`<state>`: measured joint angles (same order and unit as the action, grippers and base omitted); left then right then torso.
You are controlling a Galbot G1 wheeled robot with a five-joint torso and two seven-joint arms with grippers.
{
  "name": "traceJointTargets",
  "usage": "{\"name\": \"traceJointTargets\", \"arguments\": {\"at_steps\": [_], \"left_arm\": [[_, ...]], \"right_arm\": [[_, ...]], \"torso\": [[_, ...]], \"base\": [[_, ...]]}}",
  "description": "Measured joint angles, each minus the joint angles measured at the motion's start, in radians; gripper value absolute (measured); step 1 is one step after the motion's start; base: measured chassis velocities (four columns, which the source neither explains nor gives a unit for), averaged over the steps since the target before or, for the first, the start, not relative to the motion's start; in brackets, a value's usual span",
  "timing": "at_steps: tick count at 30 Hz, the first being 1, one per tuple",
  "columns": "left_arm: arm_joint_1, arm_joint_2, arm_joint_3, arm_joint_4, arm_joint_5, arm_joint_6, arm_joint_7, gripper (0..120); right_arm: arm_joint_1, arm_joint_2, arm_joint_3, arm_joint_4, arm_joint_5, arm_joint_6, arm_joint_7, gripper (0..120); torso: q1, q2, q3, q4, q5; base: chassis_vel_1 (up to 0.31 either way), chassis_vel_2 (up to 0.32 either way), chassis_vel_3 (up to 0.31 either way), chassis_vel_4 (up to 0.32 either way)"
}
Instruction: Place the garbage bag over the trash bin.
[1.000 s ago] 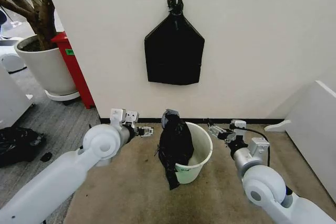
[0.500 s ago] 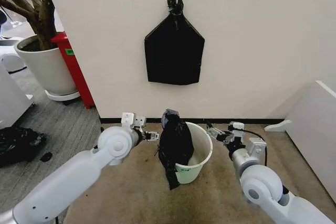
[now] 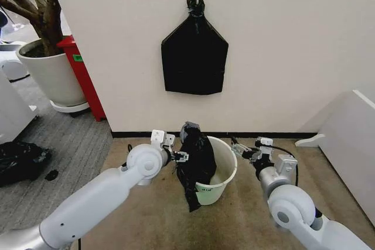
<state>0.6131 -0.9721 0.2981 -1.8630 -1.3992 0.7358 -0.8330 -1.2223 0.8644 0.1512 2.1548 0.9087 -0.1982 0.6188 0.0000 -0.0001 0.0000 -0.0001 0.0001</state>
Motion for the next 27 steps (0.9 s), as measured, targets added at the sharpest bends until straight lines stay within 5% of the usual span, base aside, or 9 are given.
{"name": "traceJointTargets", "arguments": {"at_steps": [16,27], "left_arm": [[0.004,-0.061,0.028,0.079,0.043,0.0,0.004,100],[0.024,-0.02,-0.012,-0.022,0.038,0.0,-0.01,100]], "right_arm": [[-0.02,0.002,-0.002,0.012,0.009,0.0,0.012,100],[-0.01,0.008,-0.015,0.01,0.012,0.0,0.014,100]], "torso": [[0.0,0.0,0.0,0.0,-0.0002],[0.0,0.0,0.0,0.0001,0.0]], "base": [[0.0,0.0,0.0,0.0],[0.0,0.0,0.0,0.0]]}}
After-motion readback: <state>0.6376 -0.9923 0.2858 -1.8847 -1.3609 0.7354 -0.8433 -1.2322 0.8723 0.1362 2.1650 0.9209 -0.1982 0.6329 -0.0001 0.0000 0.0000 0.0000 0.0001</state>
